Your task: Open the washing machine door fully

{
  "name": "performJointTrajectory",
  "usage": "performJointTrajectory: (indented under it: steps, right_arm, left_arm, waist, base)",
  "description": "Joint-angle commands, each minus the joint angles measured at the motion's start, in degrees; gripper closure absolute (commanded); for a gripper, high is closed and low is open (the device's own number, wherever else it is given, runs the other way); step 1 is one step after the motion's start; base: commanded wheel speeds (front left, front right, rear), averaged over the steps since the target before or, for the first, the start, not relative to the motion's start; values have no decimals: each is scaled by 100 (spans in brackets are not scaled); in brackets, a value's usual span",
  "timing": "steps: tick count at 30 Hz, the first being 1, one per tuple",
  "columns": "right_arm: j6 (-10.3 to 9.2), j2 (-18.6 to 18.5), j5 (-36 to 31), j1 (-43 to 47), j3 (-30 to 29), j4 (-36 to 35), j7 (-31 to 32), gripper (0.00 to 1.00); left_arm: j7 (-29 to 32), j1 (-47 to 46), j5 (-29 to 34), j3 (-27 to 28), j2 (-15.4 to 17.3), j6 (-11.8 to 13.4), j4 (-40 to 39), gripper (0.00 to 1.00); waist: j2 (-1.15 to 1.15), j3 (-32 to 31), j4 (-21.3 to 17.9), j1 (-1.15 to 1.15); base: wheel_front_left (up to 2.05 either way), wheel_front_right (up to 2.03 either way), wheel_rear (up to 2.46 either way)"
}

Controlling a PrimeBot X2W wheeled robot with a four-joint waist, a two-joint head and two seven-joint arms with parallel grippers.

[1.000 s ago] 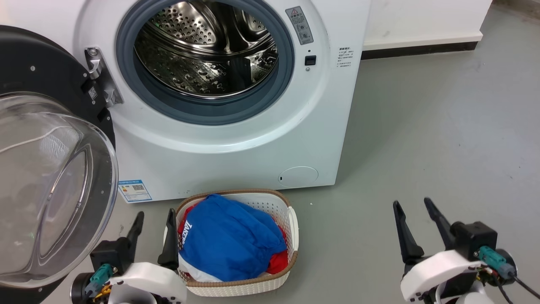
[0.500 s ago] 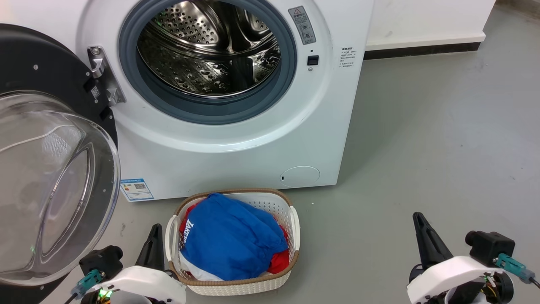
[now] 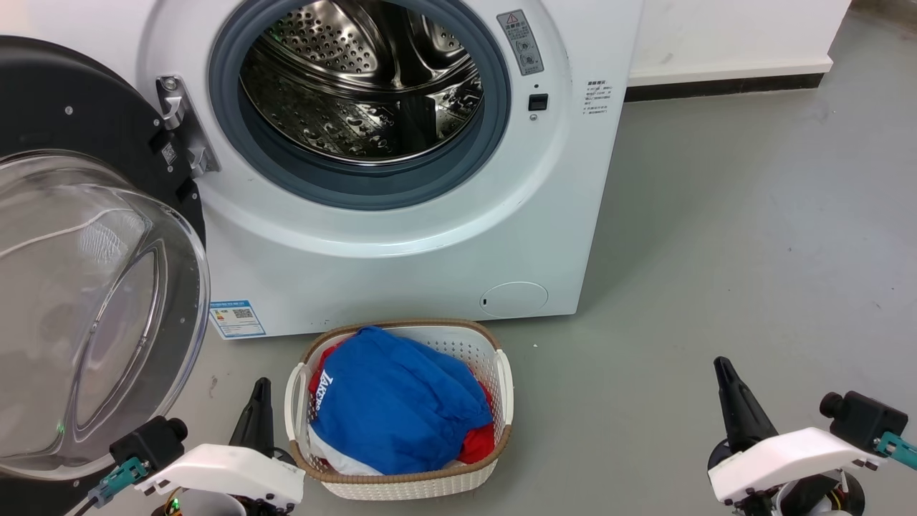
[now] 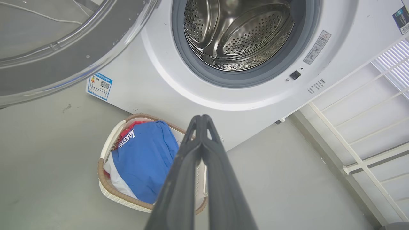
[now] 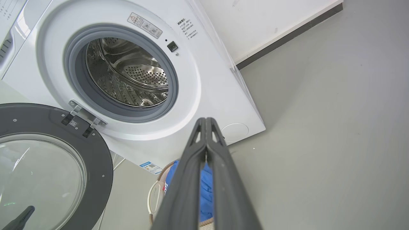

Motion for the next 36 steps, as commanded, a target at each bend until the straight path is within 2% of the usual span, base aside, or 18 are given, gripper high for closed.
performJointTrajectory:
  steps: [1, 22, 36]
  right_arm:
    - [1, -23, 244, -183, -38, -75, 42, 100]
    - [1, -30, 1910, -255, -217, -60, 315, 100]
    - [1, -30, 2766, -290, -314, -51, 460, 100]
  left_arm:
    - [42, -156, -185, 72, 7, -41, -97, 100]
    - [460, -206, -1518, 419, -181, -277, -162, 100]
    - [676, -219, -2211, 601, -289, -397, -189, 100]
  waist:
    - [0, 0, 6, 0]
    - [0, 8, 90, 0]
    - [0, 12, 141, 0]
  base:
    - [0, 0, 0]
    - [0, 0, 0]
    - [0, 0, 0]
